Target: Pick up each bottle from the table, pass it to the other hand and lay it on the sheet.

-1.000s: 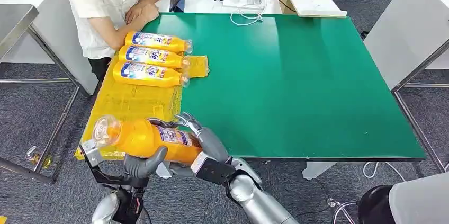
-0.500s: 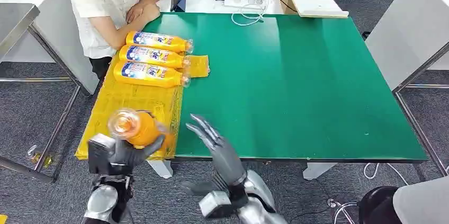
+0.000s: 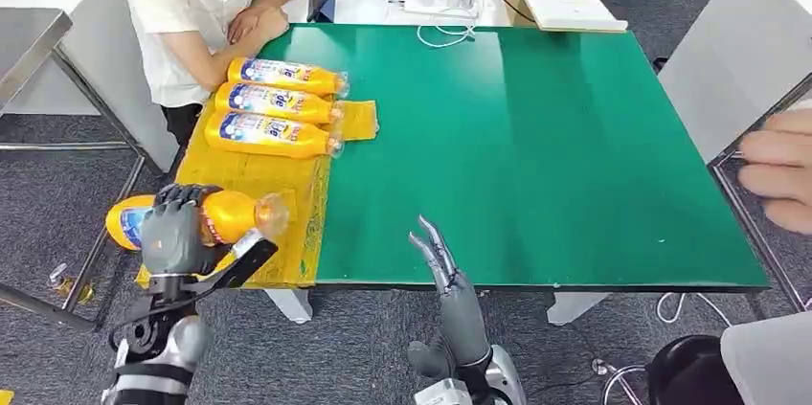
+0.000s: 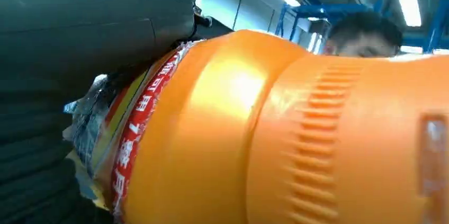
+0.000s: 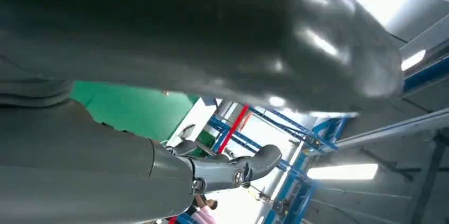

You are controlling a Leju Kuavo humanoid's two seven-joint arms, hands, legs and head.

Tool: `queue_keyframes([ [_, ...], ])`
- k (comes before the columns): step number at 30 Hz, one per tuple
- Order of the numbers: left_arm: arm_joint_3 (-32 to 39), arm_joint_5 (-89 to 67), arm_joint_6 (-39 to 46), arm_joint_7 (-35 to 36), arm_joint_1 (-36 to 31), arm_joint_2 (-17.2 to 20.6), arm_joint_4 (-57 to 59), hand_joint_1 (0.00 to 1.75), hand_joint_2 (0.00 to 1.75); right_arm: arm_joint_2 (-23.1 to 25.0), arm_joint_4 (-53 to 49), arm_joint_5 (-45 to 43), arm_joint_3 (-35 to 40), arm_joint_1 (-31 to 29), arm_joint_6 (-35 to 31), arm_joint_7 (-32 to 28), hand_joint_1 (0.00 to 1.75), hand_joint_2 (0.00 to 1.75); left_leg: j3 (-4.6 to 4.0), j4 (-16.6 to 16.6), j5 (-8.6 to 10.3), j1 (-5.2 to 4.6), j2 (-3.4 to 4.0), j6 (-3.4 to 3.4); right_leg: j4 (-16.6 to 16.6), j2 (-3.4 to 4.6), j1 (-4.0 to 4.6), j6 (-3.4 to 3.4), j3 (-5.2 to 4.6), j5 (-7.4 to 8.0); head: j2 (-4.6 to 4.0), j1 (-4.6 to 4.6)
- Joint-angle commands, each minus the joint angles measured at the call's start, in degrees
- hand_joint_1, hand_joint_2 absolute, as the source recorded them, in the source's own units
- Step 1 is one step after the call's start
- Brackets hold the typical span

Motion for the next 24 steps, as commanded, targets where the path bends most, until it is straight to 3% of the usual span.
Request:
queue_keyframes([
  [1,-0.84,-2.30,-3.72,1.96,-11.88,1.95,21.76,1.75,1.75,0.68,3.47,-1.21,-0.74,-1.69,1.02,-0.11,0.00,0.00,0.16,-0.12,0.05,0.00,-0.10,-0.04,-0.07,-0.16,0.01,-0.10,0.19,-0.01,0.00,-0.02],
  [5,-1.05,-2.40,-3.97,2.10,-11.80,1.94,22.12,1.75,1.75,0.63,3.38,-1.37,-0.75,-1.64,1.38,-0.13,0.00,0.00,0.18,-0.07,0.01,0.00,0.03,0.01,-0.04,-0.05,0.02,-0.08,0.22,-0.05,0.00,0.02],
  [6,-2.56,-3.12,-9.38,3.52,-14.52,1.16,27.30,1.75,1.75,1.09,4.53,-2.09,-1.11,-2.34,2.71,0.41,0.00,0.00,0.11,-0.07,0.04,-0.01,-0.04,0.01,-0.04,-0.09,0.00,-0.06,0.18,-0.04,0.00,0.02],
  [10,-3.17,1.52,-17.27,2.44,-19.55,-1.56,37.78,1.75,1.75,1.86,6.70,-2.88,-1.68,-3.53,4.07,0.89,0.00,0.00,0.14,-0.10,0.09,-0.02,-0.23,0.00,-0.06,-0.30,0.00,-0.09,0.25,-0.04,0.00,0.02],
  [12,-1.90,5.48,-20.39,1.46,-22.26,-3.14,43.34,1.52,1.75,2.23,7.89,-2.89,-1.89,-4.17,4.08,0.88,0.00,0.00,0.06,-0.07,0.10,-0.04,-0.17,0.02,-0.05,-0.21,-0.02,-0.05,0.13,-0.02,0.00,0.00],
  [13,-1.93,6.21,-20.89,1.54,-22.93,-3.66,44.77,1.55,1.75,2.41,8.52,-3.11,-1.98,-4.42,4.30,0.94,0.00,0.00,0.14,-0.09,0.12,-0.03,-0.22,0.01,-0.06,-0.29,-0.02,-0.09,0.24,-0.02,0.00,0.02],
  [14,-1.44,7.53,-21.19,1.90,-23.88,-4.46,46.82,1.47,1.75,2.61,9.43,-3.24,-2.17,-4.74,4.36,0.99,0.00,0.00,0.18,-0.11,0.12,-0.03,-0.22,0.01,-0.09,-0.26,-0.01,-0.08,0.28,0.00,0.00,0.02],
  [15,-1.04,8.82,-22.11,1.96,-24.56,-5.03,48.21,0.96,1.75,2.83,10.29,-3.37,-2.34,-5.04,4.34,1.01,0.00,0.00,0.18,-0.09,0.10,-0.03,-0.19,0.02,-0.08,-0.25,-0.02,-0.06,0.27,0.00,0.00,-0.02],
  [16,-1.31,9.33,-23.58,2.32,-25.46,-5.43,49.84,0.07,1.75,3.06,11.34,-3.48,-2.41,-5.43,4.25,0.95,0.00,0.00,0.25,-0.12,0.13,-0.05,-0.26,0.01,-0.09,-0.33,-0.03,-0.08,0.36,0.00,0.00,0.00],
  [21,0.16,15.24,-33.02,1.45,-28.18,-5.69,54.71,0.00,1.75,3.99,16.66,-3.87,-1.87,-8.18,3.60,-0.17,0.00,0.00,0.40,-0.11,0.16,-0.06,-0.32,0.05,-0.08,-0.41,-0.04,-0.06,0.53,0.01,0.00,0.00],
  [24,-0.26,16.24,-34.55,1.38,-28.42,-5.70,55.23,0.00,1.75,3.98,18.15,-4.26,-1.81,-8.79,2.95,-0.61,0.00,0.00,0.57,-0.14,0.16,-0.05,-0.38,0.04,-0.10,-0.45,-0.04,-0.06,0.76,0.01,0.00,0.02],
])
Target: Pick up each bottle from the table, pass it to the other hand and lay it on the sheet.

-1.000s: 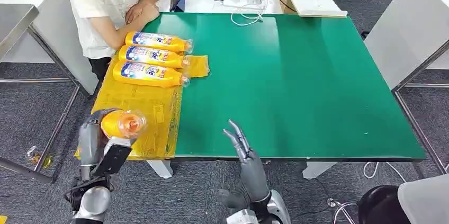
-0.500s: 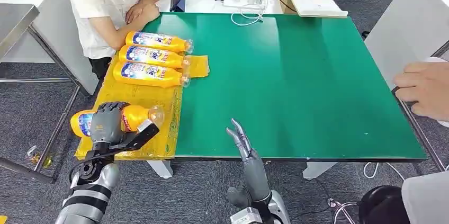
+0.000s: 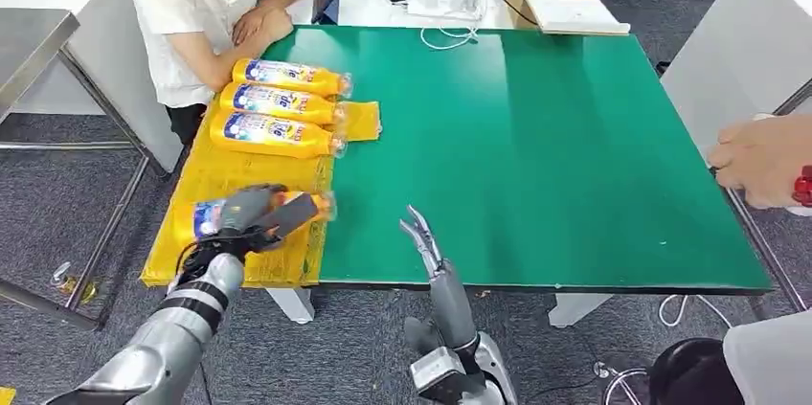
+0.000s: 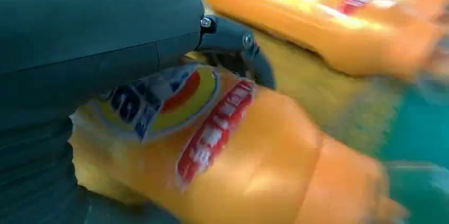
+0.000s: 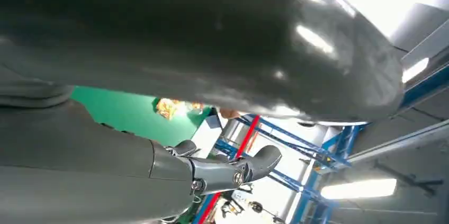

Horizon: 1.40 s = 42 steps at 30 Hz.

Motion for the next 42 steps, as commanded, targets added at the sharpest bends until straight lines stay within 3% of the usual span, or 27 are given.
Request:
queue_keyframes([
  [1,0.85,3.25,-6.66,0.00,-3.72,-2.16,14.59,0.00,1.75,1.21,11.55,-0.63,-0.65,-4.87,-1.12,-0.98,0.00,0.00,0.27,-0.09,-0.01,-0.04,0.01,-0.02,-0.09,0.03,-0.01,-0.04,0.28,0.00,0.00,-0.02],
  [11,3.50,12.63,-11.33,-9.65,-1.40,-1.27,10.06,0.00,1.75,-0.08,13.28,-2.15,-0.21,-4.84,-3.73,-0.98,0.00,0.00,0.55,-0.19,0.04,-0.08,0.07,-0.02,-0.17,0.04,-0.04,-0.07,0.52,0.05,0.00,0.00],
  [12,5.08,17.68,-11.10,-15.67,0.90,-1.71,5.33,0.00,1.75,-0.73,12.61,-2.77,0.37,-4.41,-4.82,-0.98,0.00,0.00,0.54,-0.15,0.03,-0.08,-0.01,0.00,-0.13,-0.02,-0.05,-0.05,0.53,0.01,0.00,-0.02],
  [15,5.53,24.98,-6.07,-21.70,7.68,-3.10,-8.46,0.00,1.75,-1.86,9.79,-4.66,0.87,-2.80,-6.19,-0.98,0.00,0.00,0.55,-0.15,0.01,-0.11,-0.04,0.01,-0.12,-0.04,-0.07,-0.04,0.54,-0.02,0.00,0.00],
  [18,2.46,33.32,1.79,-23.21,17.23,-4.36,-27.91,0.00,1.75,-2.60,4.52,-7.15,1.42,-0.24,-8.03,-0.98,0.00,0.00,0.42,-0.08,-0.02,-0.10,-0.01,0.01,-0.08,-0.06,-0.05,-0.04,0.41,-0.04,0.00,0.00],
  [26,-3.70,50.09,2.13,-23.31,27.19,-2.77,-47.41,0.00,1.75,-1.25,-5.13,-13.22,0.04,3.25,-10.18,-0.98,0.00,0.00,-0.20,0.03,-0.14,-0.09,0.26,-0.03,0.03,0.13,-0.03,-0.06,-0.33,-0.11,0.00,-0.02],
  [27,-4.13,51.99,1.99,-23.18,28.79,-2.80,-50.10,0.00,1.75,-0.96,-6.20,-13.75,-0.48,3.57,-9.90,-0.98,0.00,1.75,-0.31,0.04,-0.12,-0.09,0.27,-0.02,0.04,0.14,-0.02,-0.05,-0.42,-0.09,0.00,0.00],
  [33,-3.55,58.68,6.83,-24.16,32.37,-4.67,-57.29,0.00,1.75,-1.10,-11.15,-11.36,-1.20,4.16,-16.34,-0.98,0.00,1.75,-0.55,0.06,-0.10,-0.09,0.21,-0.01,0.06,0.06,-0.03,-0.05,-0.65,-0.09,0.00,-0.02],
  [34,-3.26,58.34,10.05,-25.08,32.97,-4.59,-57.62,0.00,1.75,-0.83,-10.11,-11.42,-1.82,4.20,-18.73,-0.98,0.00,0.00,-0.46,0.06,-0.14,-0.08,0.23,-0.03,0.05,0.07,-0.02,-0.08,-0.55,-0.13,0.00,-0.02],
  [38,-2.79,57.63,11.66,-25.75,35.61,-3.95,-58.56,0.00,1.75,0.74,-8.84,-14.05,-4.70,4.97,-18.41,-0.98,0.00,0.00,-0.35,-0.04,-0.11,-0.08,0.27,-0.04,-0.05,0.12,-0.02,-0.09,-0.47,-0.08,0.00,-0.02],
  [40,-4.06,50.67,14.03,-27.72,38.34,-2.38,-59.35,0.00,1.75,2.48,-10.22,-12.00,-6.96,5.65,-23.82,-0.98,0.00,0.00,-0.26,-0.08,-0.13,-0.09,0.30,-0.06,-0.08,0.14,-0.02,-0.11,-0.39,-0.10,0.00,0.00],
  [41,-4.44,48.55,14.65,-27.77,39.31,-1.92,-59.50,0.00,1.75,2.71,-10.10,-11.67,-7.21,5.54,-24.96,-0.98,0.00,1.75,-0.33,-0.07,-0.12,-0.11,0.30,-0.05,-0.04,0.16,-0.04,-0.09,-0.46,-0.09,0.00,-0.02],
  [42,-4.83,46.19,15.92,-28.62,40.87,-1.68,-59.87,0.00,1.75,3.25,-10.80,-11.68,-8.05,5.63,-26.82,-0.98,0.00,1.75,-0.40,-0.06,-0.09,-0.10,0.25,-0.03,-0.04,0.12,-0.04,-0.07,-0.52,-0.08,0.00,0.00],
])
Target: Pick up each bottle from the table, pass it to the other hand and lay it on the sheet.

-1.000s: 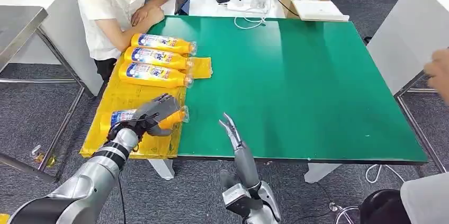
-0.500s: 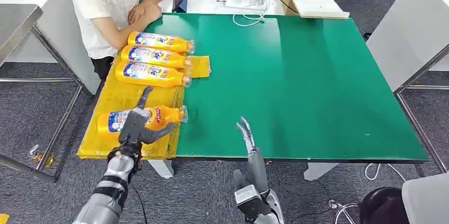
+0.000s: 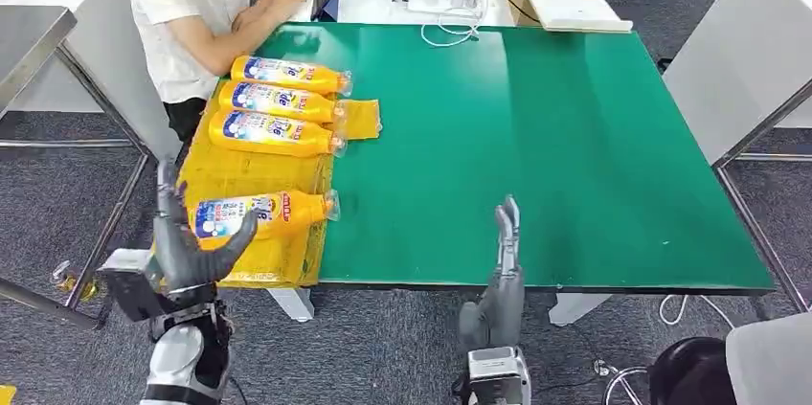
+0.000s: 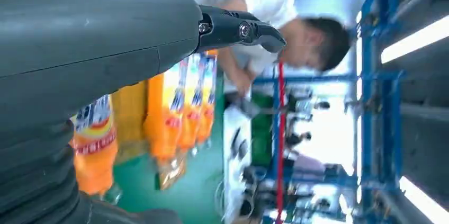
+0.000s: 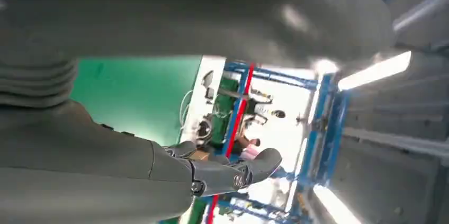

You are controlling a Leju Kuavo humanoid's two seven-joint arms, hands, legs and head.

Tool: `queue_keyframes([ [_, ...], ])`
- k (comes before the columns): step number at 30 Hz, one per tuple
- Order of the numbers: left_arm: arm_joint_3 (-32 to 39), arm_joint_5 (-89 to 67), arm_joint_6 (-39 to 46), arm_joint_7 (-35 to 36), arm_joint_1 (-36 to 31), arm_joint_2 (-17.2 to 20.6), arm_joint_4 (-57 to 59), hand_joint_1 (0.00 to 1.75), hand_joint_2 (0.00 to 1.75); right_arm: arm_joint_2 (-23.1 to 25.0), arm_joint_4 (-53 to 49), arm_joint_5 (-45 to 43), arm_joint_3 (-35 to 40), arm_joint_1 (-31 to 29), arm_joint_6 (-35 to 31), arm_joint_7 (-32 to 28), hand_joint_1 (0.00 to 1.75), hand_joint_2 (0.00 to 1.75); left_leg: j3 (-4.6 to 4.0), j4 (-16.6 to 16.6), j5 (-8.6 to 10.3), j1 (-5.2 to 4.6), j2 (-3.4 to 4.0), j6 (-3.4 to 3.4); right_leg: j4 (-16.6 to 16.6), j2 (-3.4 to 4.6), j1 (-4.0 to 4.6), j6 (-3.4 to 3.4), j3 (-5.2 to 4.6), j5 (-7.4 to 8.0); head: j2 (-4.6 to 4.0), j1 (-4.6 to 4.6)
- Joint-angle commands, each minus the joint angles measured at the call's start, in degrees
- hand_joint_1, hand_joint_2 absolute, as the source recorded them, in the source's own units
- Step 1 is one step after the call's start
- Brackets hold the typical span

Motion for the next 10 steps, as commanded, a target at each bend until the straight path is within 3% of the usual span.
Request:
queue_keyframes([
  [1,-3.49,-12.18,4.86,-3.06,8.93,3.63,-4.85,0.00,1.75,3.53,-2.69,1.52,-6.68,1.08,-8.97,0.17,0.00,1.75,0.26,-0.07,-0.11,-0.03,0.23,-0.06,-0.02,0.16,-0.01,-0.10,0.17,-0.07,0.00,0.02],
  [2,-3.64,-12.24,4.91,-3.10,9.25,3.67,-5.05,0.00,1.75,3.52,-2.71,1.51,-6.74,1.09,-8.93,0.17,0.00,0.00,0.29,-0.09,-0.12,-0.04,0.26,-0.06,-0.02,0.19,-0.02,-0.10,0.18,-0.08,0.00,0.02],
  [3,-4.76,-12.54,3.85,-2.51,9.38,4.52,-5.15,0.00,1.75,2.62,-3.83,2.46,-6.12,1.16,-8.02,0.17,0.00,0.00,0.19,-0.08,-0.07,-0.03,0.17,-0.04,-0.03,0.12,-0.02,-0.07,0.11,-0.05,0.00,0.00],
  [4,-5.41,-14.01,4.54,-1.37,9.73,4.87,-5.05,0.00,1.75,2.43,-3.48,1.64,-6.88,1.70,-6.31,0.22,0.00,1.75,0.32,-0.09,-0.13,-0.04,0.21,-0.06,-0.02,0.13,-0.02,-0.11,0.22,-0.11,0.00,0.00],
  [10,-5.73,-14.70,5.43,-1.06,9.92,4.97,-5.14,0.00,1.75,2.42,-3.93,0.63,-8.19,2.56,-4.33,0.71,0.00,1.75,0.06,-0.04,-0.03,0.00,0.04,-0.02,-0.04,0.01,0.01,-0.05,0.01,-0.03,0.00,0.02],
])
